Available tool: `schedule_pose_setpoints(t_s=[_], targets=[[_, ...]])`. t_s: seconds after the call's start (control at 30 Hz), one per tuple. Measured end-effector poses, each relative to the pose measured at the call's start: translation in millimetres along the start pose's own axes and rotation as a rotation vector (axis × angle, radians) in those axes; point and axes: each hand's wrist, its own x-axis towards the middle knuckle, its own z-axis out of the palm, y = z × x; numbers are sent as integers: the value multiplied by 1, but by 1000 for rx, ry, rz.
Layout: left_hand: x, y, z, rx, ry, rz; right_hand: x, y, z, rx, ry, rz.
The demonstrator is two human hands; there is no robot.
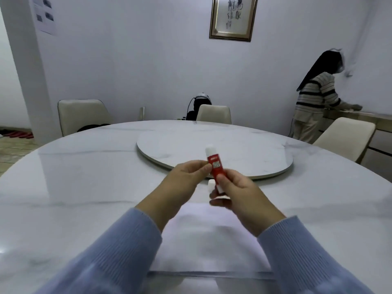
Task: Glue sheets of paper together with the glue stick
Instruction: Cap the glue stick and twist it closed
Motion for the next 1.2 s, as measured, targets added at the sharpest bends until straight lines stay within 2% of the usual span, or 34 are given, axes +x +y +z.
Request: schedule_pose_setpoints(t_s=[0.13,0.27,0.37,0.53,0.7,0.9,1.07,1.2], targets=[[2,-16,9,-207,15,-24,-2,11,-1,231,-23,117],[3,-16,2,-346,31,86,0,11,1,576,-156,275],[2,-14,-3,-492,46,141,0,7,-4,726,-173,307],[-1,-12,0,-420,108,195,0,9,0,528,17,215],[-5,-10,-4,-494,102,162,-2,9,7,765,-63,365],[-7,-5,-4,-526,142,147,-3,9,9,748,22,244],[-9,-5,-4,-508,138,128,-5,5,4,757,-110,438],[-10,-4,-4,-502,157,126,-6,8,8,749,-42,325]])
